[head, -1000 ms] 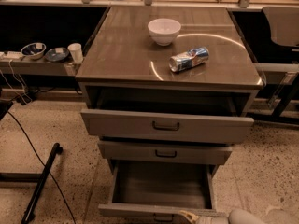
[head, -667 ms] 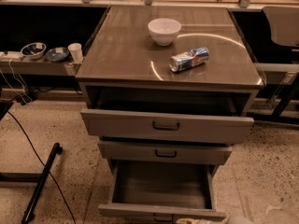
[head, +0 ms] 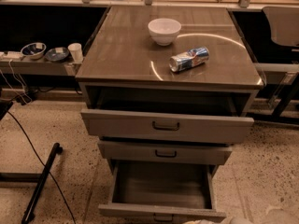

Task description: Close bottom drawer

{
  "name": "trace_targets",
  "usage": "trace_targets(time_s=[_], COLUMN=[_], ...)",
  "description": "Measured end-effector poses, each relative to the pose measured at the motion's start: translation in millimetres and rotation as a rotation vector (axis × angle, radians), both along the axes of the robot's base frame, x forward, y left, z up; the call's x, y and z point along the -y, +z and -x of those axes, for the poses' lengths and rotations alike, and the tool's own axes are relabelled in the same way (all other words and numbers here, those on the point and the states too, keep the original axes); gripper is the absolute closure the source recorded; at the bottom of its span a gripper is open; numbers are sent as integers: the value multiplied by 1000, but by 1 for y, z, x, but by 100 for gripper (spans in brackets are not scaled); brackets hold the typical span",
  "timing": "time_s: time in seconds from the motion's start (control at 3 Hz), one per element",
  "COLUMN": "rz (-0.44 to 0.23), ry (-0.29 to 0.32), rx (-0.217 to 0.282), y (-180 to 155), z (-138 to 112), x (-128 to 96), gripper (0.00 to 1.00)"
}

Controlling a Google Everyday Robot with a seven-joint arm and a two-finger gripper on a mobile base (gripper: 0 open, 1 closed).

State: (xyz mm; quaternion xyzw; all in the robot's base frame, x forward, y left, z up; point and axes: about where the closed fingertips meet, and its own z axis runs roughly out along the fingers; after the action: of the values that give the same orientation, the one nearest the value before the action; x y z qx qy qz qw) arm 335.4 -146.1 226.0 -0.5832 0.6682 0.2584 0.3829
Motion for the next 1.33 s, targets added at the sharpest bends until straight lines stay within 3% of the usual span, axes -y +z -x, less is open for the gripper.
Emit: trace_targets(time_s=[0.67, 1.33], rz=[84, 91], ry=[-135, -286], rx=[-15, -3], y=[-40, -68], z=[-31, -92], x=[15, 40], gripper=[100, 100])
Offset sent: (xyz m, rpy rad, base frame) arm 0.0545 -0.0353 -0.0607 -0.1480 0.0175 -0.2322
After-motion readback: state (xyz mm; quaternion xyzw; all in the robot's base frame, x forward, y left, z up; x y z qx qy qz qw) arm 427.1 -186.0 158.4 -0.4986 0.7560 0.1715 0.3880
